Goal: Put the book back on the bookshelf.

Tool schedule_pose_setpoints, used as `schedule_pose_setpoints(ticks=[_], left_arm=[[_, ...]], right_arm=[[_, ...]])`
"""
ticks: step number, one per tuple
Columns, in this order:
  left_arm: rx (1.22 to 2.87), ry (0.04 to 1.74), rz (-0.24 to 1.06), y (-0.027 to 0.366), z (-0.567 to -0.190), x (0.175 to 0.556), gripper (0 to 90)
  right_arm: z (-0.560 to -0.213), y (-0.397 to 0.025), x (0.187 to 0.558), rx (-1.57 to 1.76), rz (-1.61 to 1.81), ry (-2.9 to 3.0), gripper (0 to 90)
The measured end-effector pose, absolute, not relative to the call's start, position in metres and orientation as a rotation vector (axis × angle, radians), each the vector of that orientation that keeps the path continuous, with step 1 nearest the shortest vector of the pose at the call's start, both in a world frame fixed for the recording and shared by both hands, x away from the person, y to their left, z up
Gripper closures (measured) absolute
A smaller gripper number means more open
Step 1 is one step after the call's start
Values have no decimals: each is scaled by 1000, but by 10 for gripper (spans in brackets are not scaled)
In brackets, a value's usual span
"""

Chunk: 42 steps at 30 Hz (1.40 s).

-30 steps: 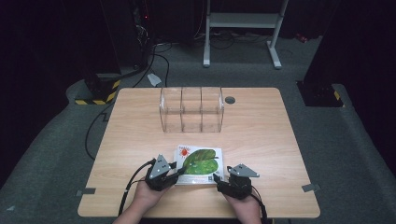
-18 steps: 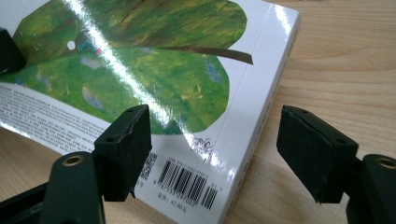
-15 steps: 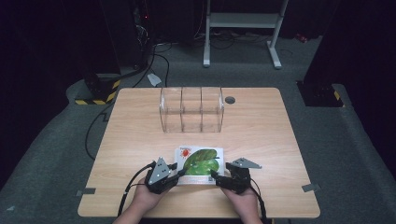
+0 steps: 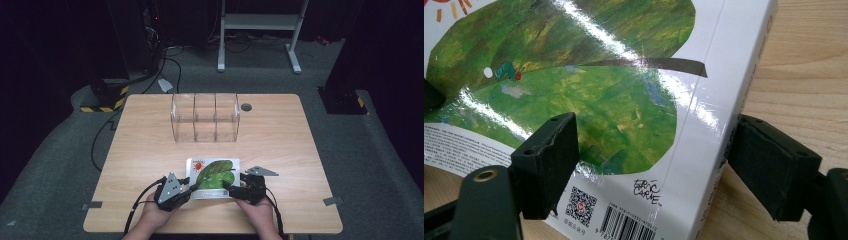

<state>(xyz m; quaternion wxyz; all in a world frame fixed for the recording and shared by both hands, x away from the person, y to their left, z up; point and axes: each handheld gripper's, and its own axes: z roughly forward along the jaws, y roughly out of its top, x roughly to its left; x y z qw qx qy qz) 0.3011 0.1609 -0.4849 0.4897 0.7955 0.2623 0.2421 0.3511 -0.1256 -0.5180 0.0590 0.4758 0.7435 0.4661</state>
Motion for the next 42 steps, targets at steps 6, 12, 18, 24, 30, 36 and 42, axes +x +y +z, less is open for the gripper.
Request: schedule_pose_setpoints(ticks=[6, 12, 18, 24, 30, 36, 42], left_arm=[[1944, 673, 574, 161, -487, 303, 711], [1934, 724, 547, 162, -487, 306, 716], [1914, 743, 535, 164, -488, 307, 732], [1890, 782, 503, 167, -489, 310, 735], [1878, 801, 497, 169, -489, 311, 737], [1882, 807, 496, 169, -489, 311, 746], [1893, 824, 496, 169, -492, 314, 753]], right_arm=[[-516, -127, 349, 1444, 1396, 2236, 265], [-514, -126, 346, 1438, 1373, 2207, 295], [-509, -126, 341, 1395, 1371, 2169, 316], [-506, -125, 337, 1376, 1365, 2144, 323], [-502, -123, 333, 1349, 1359, 2121, 329], [-500, -123, 330, 1320, 1355, 2086, 338], [-495, -125, 326, 1289, 1360, 2051, 348]])
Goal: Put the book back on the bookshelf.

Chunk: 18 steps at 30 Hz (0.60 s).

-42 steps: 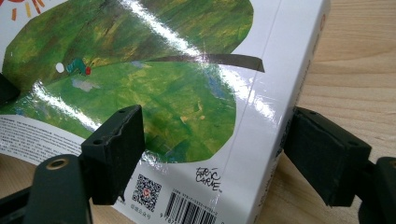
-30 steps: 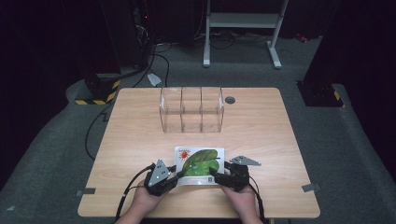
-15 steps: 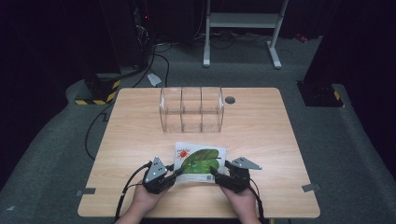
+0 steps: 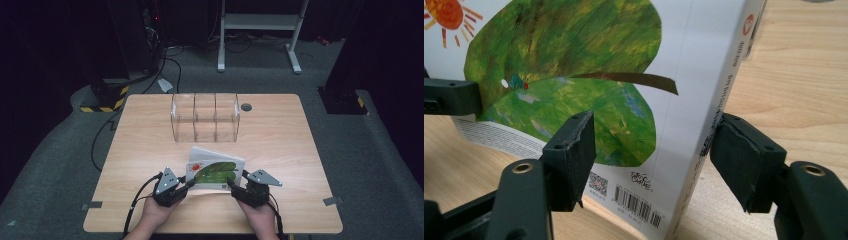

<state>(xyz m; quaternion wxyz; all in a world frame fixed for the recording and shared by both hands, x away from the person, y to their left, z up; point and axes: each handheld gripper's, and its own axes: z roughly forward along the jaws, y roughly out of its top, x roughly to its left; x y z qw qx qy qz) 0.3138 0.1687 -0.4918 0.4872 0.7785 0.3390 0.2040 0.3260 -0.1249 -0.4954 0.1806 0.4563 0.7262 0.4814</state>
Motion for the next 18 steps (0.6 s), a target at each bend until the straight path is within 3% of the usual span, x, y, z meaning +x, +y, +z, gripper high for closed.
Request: schedule_pose_setpoints(ticks=[18], left_arm=[[1924, 834, 508, 167, -498, 319, 738]], right_arm=[[-493, -126, 321, 1263, 1356, 2029, 355]])
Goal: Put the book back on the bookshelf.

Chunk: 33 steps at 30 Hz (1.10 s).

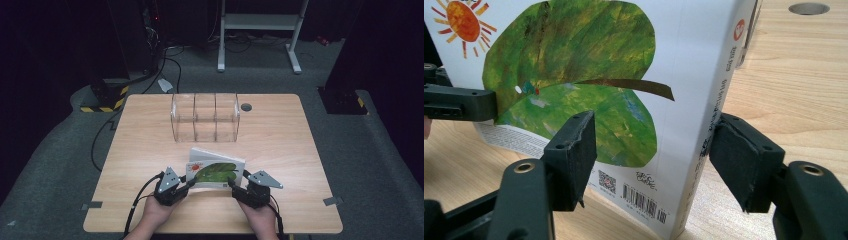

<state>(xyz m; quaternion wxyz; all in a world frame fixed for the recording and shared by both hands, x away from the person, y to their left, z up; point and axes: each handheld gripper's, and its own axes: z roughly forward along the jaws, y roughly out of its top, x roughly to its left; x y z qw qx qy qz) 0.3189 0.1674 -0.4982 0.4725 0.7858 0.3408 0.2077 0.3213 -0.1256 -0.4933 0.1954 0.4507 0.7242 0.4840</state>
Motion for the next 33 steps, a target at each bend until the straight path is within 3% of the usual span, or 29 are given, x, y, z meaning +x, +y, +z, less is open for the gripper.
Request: schedule_pose_setpoints(ticks=[25, 33], left_arm=[[1961, 852, 520, 174, -511, 322, 654], [1938, 893, 517, 185, -510, 324, 543]], right_arm=[[-489, -126, 302, 1141, 1350, 2046, 377], [-488, -127, 302, 1119, 1358, 2061, 342]])
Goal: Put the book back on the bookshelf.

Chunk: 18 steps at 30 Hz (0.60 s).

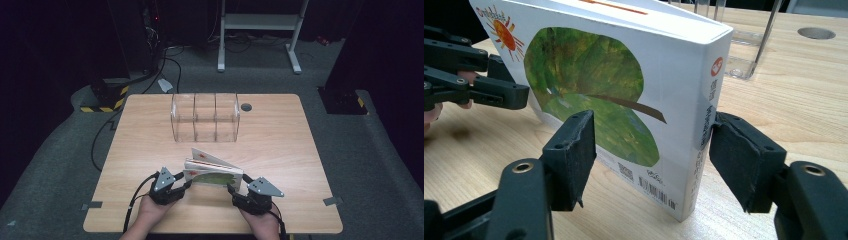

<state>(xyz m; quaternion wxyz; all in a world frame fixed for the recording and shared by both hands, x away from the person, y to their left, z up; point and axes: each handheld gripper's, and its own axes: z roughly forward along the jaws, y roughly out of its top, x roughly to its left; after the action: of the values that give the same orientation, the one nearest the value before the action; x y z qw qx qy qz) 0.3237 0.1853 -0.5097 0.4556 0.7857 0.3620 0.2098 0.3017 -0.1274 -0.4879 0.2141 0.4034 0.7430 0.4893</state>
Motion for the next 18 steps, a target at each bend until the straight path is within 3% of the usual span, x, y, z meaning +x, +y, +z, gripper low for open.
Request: schedule_pose_setpoints(ticks=[18], left_arm=[[1998, 961, 583, 204, -514, 314, 465]], right_arm=[[-479, -125, 326, 1033, 1451, 2073, 284]])
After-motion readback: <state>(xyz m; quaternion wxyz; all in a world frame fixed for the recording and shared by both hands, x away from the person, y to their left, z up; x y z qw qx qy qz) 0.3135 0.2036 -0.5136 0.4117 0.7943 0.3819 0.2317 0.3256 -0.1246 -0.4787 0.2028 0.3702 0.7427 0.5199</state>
